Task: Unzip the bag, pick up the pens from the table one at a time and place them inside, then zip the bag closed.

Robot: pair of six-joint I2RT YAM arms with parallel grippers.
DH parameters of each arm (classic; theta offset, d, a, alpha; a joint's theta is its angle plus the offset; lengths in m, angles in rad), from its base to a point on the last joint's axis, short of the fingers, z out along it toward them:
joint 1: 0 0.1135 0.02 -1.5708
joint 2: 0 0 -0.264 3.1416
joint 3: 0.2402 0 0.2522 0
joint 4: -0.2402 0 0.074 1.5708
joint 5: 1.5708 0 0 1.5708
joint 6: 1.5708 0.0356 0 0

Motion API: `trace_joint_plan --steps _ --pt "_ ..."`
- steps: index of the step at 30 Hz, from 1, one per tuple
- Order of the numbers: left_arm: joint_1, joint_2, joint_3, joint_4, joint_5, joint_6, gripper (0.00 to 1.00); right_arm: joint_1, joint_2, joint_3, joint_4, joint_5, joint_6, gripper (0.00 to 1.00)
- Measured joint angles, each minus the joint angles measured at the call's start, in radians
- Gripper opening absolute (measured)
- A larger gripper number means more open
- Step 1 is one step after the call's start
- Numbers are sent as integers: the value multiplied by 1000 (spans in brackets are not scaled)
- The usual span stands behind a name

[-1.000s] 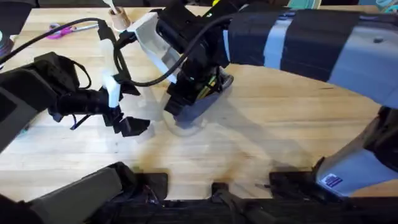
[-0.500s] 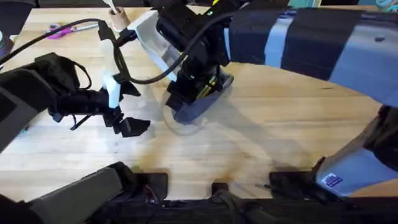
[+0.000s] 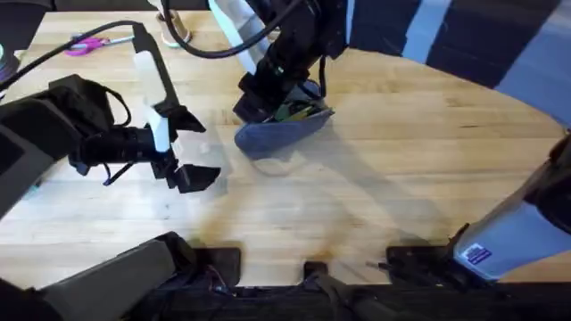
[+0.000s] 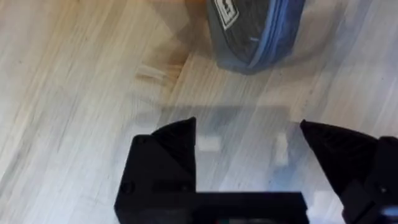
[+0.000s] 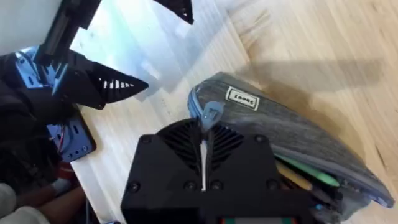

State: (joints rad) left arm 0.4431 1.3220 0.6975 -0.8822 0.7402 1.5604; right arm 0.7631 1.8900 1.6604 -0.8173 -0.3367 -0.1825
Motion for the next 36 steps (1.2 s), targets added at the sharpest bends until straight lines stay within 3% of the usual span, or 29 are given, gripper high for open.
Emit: trace_joint_plan --steps 10,17,26,36 --pt "-8 0 0 17 171 0 993 2 0 0 1 0 15 30" --pt "-72 0 0 19 267 0 993 2 0 0 1 0 18 31" --pt "-179 31 0 35 295 -2 992 1 0 0 1 0 18 30" --pt "-200 158 0 89 360 -55 993 1 0 0 1 0 18 31"
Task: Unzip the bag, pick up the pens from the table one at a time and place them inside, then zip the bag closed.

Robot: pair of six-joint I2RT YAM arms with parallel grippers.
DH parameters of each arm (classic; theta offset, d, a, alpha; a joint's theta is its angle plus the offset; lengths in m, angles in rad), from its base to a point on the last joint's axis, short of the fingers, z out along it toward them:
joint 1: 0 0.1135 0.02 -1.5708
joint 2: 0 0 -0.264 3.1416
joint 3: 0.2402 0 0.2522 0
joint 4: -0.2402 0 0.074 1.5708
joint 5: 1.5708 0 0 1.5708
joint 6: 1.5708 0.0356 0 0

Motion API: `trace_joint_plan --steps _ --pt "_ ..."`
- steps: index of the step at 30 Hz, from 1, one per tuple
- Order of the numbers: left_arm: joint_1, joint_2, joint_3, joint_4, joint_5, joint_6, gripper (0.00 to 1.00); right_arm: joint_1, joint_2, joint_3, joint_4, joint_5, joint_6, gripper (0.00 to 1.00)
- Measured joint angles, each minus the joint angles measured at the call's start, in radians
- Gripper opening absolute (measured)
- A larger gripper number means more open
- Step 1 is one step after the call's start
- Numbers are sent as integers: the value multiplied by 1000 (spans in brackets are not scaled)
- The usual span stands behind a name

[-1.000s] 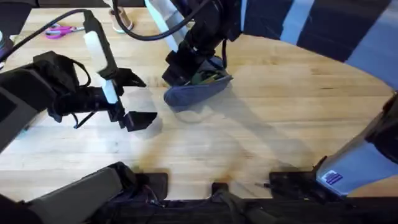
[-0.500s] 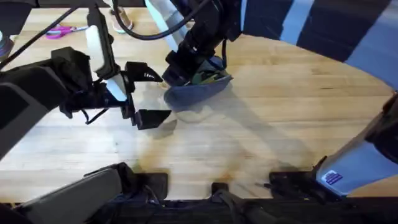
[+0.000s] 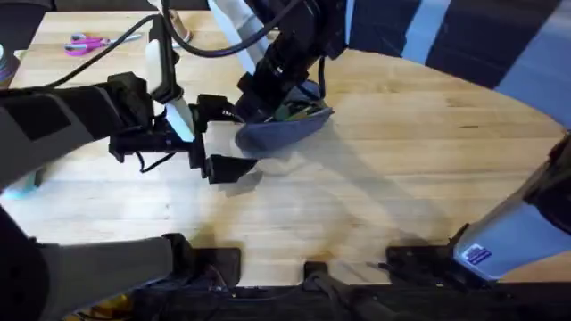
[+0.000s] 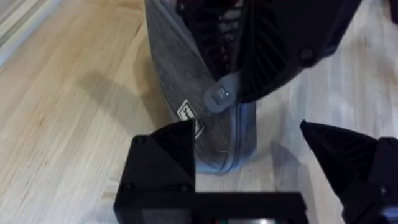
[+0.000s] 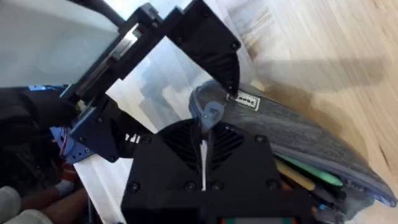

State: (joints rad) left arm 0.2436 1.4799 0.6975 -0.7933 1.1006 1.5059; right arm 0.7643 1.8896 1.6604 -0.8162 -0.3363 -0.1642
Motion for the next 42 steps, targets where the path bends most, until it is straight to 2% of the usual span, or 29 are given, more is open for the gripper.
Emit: trace_joint_plan --steps 4,6,11,12,19,24,34,42 --pt "0 6 0 13 38 -4 994 0 0 0 0 0 0 30" --pt "0 6 0 13 48 -10 894 0 0 0 0 0 0 30" --pt "0 6 1 27 55 -15 142 0 0 0 -7 -1 0 30" --pt "0 6 1 26 55 -15 71 0 0 0 -7 -1 0 30" --pt "-3 6 1 24 55 -16 43 -7 0 0 -8 -2 0 31" --pt "-3 6 1 28 62 -16 40 -48 0 0 -14 -23 5 33" --pt "-4 6 7 39 111 -18 41 -191 0 0 -35 -103 50 33" --pt "-6 6 11 38 112 -18 41 -345 0 -2 -45 -121 61 33"
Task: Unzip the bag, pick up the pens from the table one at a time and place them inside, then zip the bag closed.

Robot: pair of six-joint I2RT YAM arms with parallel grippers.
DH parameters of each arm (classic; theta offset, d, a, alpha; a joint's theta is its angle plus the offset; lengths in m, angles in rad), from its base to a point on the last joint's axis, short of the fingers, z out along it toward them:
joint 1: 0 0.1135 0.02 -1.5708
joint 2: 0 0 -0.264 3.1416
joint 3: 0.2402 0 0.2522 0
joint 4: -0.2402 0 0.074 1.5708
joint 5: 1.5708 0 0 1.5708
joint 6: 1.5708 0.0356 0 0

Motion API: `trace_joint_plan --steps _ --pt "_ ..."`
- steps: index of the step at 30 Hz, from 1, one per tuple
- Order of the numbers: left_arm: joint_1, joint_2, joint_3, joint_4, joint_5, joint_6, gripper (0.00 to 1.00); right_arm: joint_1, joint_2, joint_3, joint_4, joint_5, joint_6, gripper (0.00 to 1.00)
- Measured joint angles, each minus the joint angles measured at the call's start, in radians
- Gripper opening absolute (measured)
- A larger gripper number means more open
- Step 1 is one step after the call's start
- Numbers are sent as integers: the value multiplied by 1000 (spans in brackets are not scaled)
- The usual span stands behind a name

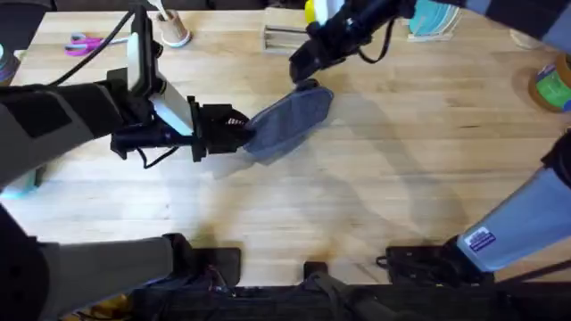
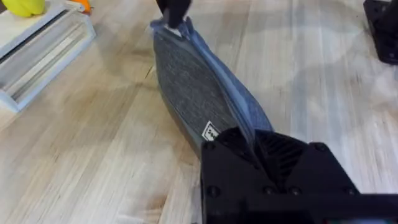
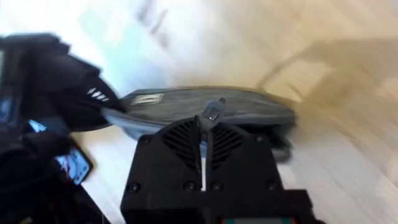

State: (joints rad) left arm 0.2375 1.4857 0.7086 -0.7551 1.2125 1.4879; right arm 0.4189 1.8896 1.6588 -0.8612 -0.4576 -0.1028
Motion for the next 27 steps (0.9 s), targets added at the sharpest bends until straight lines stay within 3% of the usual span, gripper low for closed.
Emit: trace_joint_plan --steps 11,27 --pt "-7 0 0 2 -15 0 41 -191 26 -14 0 -1 26 34" --pt "-18 0 -1 3 -39 0 42 -277 272 -12 12 -72 193 34"
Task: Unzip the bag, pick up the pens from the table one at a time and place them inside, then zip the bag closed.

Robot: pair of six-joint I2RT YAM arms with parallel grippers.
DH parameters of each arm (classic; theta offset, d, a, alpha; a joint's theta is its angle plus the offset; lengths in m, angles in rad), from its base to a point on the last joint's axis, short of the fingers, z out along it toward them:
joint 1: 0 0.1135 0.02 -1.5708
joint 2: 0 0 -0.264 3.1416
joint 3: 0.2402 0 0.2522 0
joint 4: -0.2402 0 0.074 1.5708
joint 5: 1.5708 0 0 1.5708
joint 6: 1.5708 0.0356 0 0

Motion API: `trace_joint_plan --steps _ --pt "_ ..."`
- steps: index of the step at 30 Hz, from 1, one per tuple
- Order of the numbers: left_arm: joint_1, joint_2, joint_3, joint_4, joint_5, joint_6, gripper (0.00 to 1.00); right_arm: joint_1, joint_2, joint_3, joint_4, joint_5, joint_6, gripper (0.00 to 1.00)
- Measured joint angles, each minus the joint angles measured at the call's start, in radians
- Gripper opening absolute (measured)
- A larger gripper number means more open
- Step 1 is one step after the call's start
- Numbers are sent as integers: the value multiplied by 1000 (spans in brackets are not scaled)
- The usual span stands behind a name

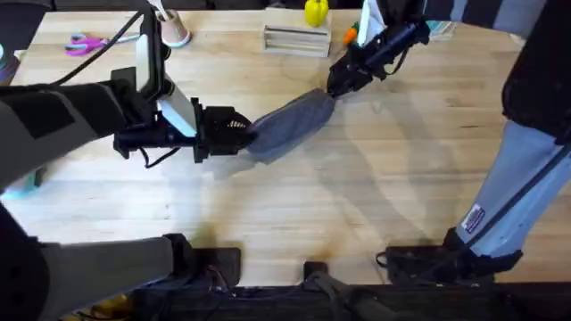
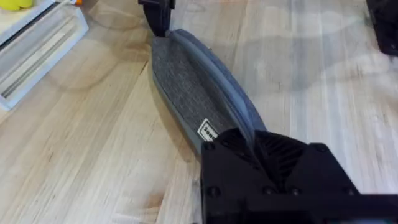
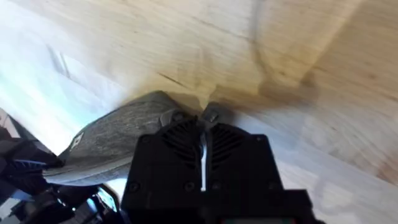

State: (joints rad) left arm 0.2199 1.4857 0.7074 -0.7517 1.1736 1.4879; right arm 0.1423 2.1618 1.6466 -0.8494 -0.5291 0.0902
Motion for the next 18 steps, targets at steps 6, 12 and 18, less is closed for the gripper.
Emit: trace_joint_plan --steps 6,12,18 --pt "0 0 0 -1 -3 0 42 -2 -15 5 11 2 20 34" --pt "9 0 -5 -20 -35 0 42 -29 -70 61 30 129 13 562" --pt "14 0 -8 -22 -53 0 42 -94 -193 154 -64 231 -19 995"
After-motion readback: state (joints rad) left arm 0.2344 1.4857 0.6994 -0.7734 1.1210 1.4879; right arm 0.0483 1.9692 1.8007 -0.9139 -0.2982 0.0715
